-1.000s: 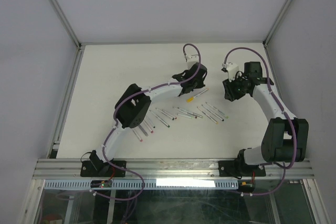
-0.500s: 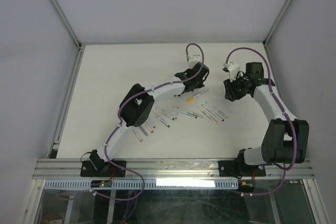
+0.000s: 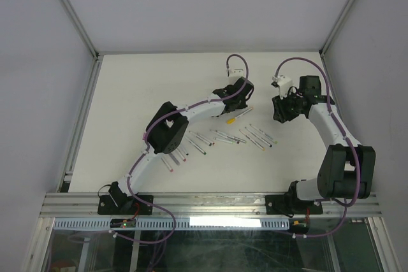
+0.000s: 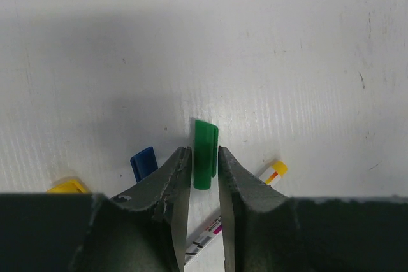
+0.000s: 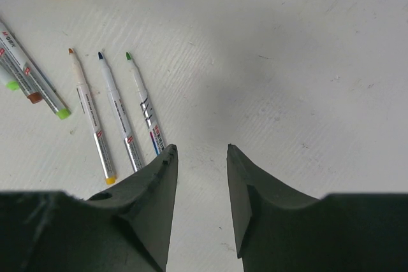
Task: Open the pen caps
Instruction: Place the pen cap at the center of the board, then pick up the pen from the center of the board, then open the pen cap from the pen.
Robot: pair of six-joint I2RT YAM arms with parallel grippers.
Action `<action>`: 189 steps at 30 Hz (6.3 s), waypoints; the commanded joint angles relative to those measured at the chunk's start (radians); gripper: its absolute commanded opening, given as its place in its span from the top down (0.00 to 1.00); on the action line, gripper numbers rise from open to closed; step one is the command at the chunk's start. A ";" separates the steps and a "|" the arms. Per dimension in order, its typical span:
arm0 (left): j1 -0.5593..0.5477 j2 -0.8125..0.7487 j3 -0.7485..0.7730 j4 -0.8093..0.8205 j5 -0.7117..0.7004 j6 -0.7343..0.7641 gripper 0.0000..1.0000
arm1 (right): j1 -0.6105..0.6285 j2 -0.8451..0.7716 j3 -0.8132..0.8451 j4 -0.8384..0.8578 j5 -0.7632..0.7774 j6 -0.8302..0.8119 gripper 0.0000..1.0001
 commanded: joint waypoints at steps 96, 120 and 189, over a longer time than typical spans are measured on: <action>0.018 -1.325 -1.751 1.478 0.133 0.399 0.01 | 0.414 0.662 0.471 -0.249 0.043 -1.078 0.97; 0.237 -1.067 -1.710 1.918 0.499 -0.195 0.01 | 0.296 0.352 0.452 -0.196 -0.502 -0.787 1.00; 0.151 -0.779 -1.418 1.851 0.519 -0.128 1.00 | 0.437 0.127 0.116 0.319 -0.666 0.144 0.72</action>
